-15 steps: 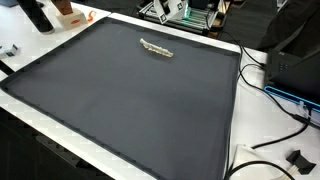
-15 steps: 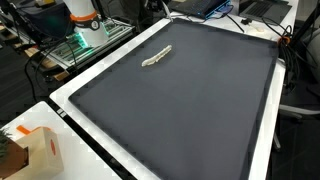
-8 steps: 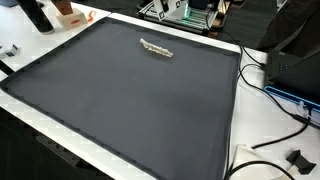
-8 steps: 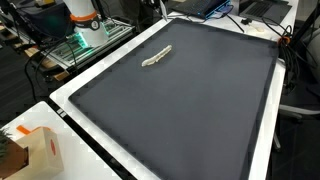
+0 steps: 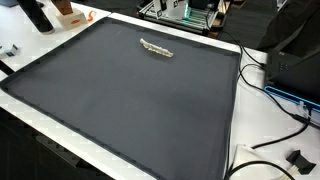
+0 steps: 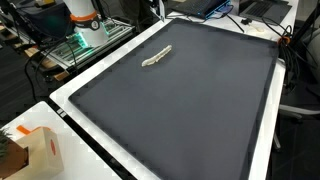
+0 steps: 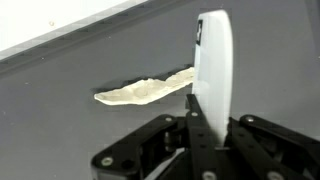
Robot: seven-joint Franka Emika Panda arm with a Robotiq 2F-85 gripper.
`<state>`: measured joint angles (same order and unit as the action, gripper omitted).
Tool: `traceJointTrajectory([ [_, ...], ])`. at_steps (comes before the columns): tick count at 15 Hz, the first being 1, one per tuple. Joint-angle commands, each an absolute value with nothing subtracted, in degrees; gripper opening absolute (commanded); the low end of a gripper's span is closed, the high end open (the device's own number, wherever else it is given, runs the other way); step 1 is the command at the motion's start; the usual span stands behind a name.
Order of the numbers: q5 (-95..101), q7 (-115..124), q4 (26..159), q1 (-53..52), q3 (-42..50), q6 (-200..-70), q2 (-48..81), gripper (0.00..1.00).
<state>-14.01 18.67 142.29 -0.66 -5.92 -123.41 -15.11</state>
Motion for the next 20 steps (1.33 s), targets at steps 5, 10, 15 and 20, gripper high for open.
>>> traceJointTrajectory([
  [5,-12.75,18.97,141.44,-1.45,-5.77,-121.70,-15.14,0.04],
  [10,-12.74,18.97,141.37,-1.45,-5.77,-121.54,-15.14,0.01],
  [15,-6.20,31.85,140.97,0.46,-7.69,-127.29,-11.43,0.01],
  [20,4.48,47.41,138.78,0.69,-8.29,-126.20,-6.94,0.01],
])
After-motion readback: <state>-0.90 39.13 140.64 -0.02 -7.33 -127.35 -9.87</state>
